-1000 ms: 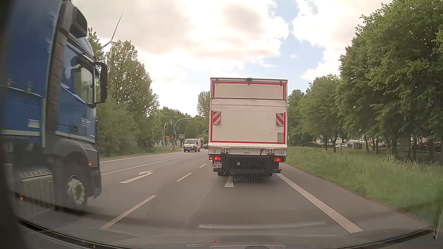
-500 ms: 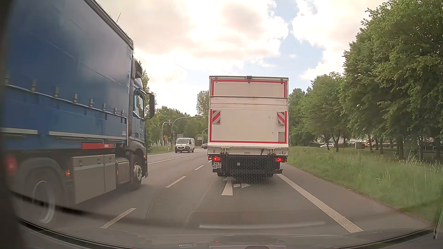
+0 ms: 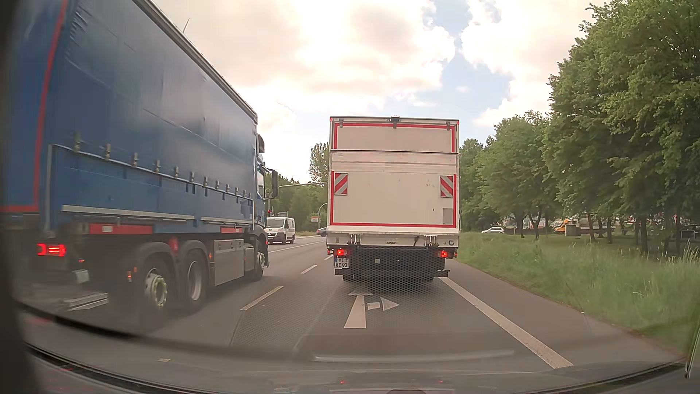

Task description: Follow the waypoints while adhering to traffic rules and regulations

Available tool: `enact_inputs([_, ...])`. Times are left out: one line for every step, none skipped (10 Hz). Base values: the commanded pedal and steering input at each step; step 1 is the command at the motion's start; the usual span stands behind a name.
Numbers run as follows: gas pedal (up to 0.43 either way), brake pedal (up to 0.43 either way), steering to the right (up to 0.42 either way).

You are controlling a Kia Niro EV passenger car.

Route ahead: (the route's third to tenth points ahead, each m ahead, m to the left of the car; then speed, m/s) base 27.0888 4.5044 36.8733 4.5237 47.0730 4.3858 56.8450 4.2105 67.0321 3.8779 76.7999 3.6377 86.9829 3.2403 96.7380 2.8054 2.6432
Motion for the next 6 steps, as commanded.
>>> enact_inputs([0.0, 0.0, 0.0])
enact_inputs([0.0, 0.0, 0.0])
enact_inputs([0.0, 0.0, 0.0])
enact_inputs([0.0, 0.0, 0.0])
enact_inputs([0.0, 0.0, 0.0])
enact_inputs([0.0, 0.0, 0.0])
